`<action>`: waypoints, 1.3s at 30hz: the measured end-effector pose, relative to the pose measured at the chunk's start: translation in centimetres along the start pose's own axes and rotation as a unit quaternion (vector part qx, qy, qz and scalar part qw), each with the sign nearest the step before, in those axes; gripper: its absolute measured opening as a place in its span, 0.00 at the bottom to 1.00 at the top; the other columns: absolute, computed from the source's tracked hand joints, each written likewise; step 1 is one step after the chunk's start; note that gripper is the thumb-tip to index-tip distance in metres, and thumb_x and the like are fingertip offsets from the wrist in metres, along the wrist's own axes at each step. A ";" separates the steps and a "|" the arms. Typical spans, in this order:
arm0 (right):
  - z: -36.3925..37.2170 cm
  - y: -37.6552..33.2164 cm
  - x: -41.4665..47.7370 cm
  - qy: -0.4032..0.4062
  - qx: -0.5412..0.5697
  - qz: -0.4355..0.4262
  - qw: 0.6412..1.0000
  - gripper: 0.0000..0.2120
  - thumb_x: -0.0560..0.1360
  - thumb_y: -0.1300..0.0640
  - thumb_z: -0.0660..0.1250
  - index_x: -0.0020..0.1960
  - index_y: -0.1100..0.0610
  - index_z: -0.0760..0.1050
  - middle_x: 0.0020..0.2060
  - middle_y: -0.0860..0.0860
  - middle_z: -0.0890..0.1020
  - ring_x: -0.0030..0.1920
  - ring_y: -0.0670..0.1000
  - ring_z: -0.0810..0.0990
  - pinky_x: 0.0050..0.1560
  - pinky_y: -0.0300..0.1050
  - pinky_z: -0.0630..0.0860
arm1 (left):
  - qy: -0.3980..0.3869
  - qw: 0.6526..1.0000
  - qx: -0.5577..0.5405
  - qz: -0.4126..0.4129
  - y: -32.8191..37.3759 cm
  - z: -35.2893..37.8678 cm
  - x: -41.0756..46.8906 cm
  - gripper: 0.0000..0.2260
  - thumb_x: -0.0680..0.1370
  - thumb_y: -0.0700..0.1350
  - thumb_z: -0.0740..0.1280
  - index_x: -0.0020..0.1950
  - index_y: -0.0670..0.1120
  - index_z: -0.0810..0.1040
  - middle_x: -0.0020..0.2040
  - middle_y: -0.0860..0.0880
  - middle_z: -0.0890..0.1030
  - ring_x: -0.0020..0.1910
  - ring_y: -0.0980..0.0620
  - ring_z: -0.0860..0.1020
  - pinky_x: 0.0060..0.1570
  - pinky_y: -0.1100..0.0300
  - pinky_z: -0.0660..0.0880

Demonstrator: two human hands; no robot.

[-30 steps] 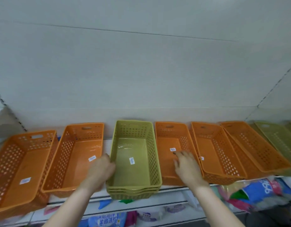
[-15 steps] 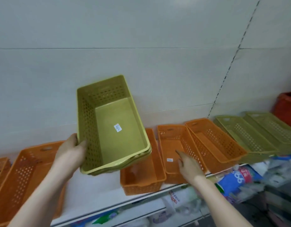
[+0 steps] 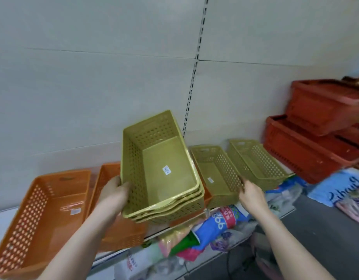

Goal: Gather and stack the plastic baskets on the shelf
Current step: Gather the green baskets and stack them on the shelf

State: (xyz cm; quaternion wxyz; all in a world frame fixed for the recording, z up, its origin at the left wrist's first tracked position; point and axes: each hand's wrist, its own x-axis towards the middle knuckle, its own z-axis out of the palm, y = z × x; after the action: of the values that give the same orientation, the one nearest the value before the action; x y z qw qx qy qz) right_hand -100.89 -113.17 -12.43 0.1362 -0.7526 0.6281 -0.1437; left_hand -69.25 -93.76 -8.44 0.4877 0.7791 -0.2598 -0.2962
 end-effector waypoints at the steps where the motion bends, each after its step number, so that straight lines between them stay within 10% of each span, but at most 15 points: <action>1: 0.0 1.0 1.1 -0.008 -0.005 0.014 1.000 0.22 0.77 0.62 0.61 0.71 0.59 0.69 0.57 0.66 0.81 0.58 0.65 0.80 0.54 0.53 0.74 | -0.006 1.000 0.005 0.003 0.6 1.2 0.4 0.07 0.74 0.43 0.63 0.48 0.45 0.79 0.48 0.40 0.84 0.46 0.41 0.81 0.52 0.46 0.78; 8: 2.3 3.6 9.7 -0.120 -0.005 0.091 0.989 0.31 0.77 0.65 0.59 0.78 0.59 0.54 0.64 0.63 0.78 0.62 0.61 0.78 0.57 0.49 0.74 | -0.015 0.998 0.052 0.020 3.1 6.1 3.6 0.17 0.66 0.51 0.59 0.47 0.43 0.79 0.46 0.43 0.83 0.47 0.41 0.80 0.51 0.44 0.77; 16: 0.5 3.0 14.5 -0.089 -0.026 0.059 0.994 0.10 0.79 0.62 0.58 0.55 0.60 0.77 0.55 0.63 0.82 0.55 0.61 0.81 0.50 0.48 0.74 | -0.003 0.994 0.107 0.012 4.9 8.3 5.5 0.06 0.75 0.45 0.63 0.42 0.45 0.78 0.42 0.45 0.81 0.43 0.42 0.79 0.48 0.45 0.77; 21: -8.5 6.1 20.6 0.007 -0.043 0.019 0.999 0.15 0.79 0.55 0.62 0.64 0.53 0.76 0.57 0.64 0.81 0.58 0.65 0.79 0.55 0.50 0.74 | -0.016 0.998 0.053 0.023 7.6 12.5 5.8 0.10 0.71 0.48 0.64 0.46 0.44 0.81 0.43 0.42 0.84 0.43 0.42 0.81 0.43 0.47 0.78; 28: -14.0 14.5 27.8 0.022 0.240 0.079 0.967 0.16 0.70 0.51 0.68 0.55 0.56 0.81 0.48 0.60 0.85 0.48 0.62 0.83 0.52 0.56 0.80 | 0.032 0.983 0.180 0.003 8.0 24.3 4.9 0.11 0.76 0.44 0.61 0.54 0.42 0.79 0.54 0.38 0.83 0.54 0.39 0.80 0.50 0.52 0.75; 32: -13.8 13.4 26.9 -0.033 0.383 0.005 0.923 0.06 0.76 0.65 0.65 0.46 0.58 0.80 0.31 0.49 0.85 0.31 0.48 0.83 0.33 0.40 0.80 | 0.025 0.950 0.307 -0.038 6.3 30.3 4.3 0.13 0.78 0.44 0.59 0.59 0.43 0.76 0.56 0.40 0.82 0.56 0.41 0.80 0.54 0.53 0.75; 39: -8.8 9.7 23.6 -0.136 0.250 -0.120 0.951 0.13 0.78 0.61 0.64 0.62 0.56 0.76 0.57 0.55 0.82 0.57 0.58 0.80 0.53 0.46 0.74 | 0.001 0.996 0.058 -0.068 5.7 32.9 3.2 0.12 0.82 0.52 0.57 0.58 0.49 0.76 0.51 0.48 0.81 0.44 0.55 0.79 0.44 0.55 0.79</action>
State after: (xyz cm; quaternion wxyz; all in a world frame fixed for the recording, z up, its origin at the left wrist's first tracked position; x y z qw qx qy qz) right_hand -109.03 -138.27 -7.01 0.3857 -0.7768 0.4523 -0.2079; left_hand -91.23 -118.14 -15.42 0.4204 0.8223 -0.2224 -0.3125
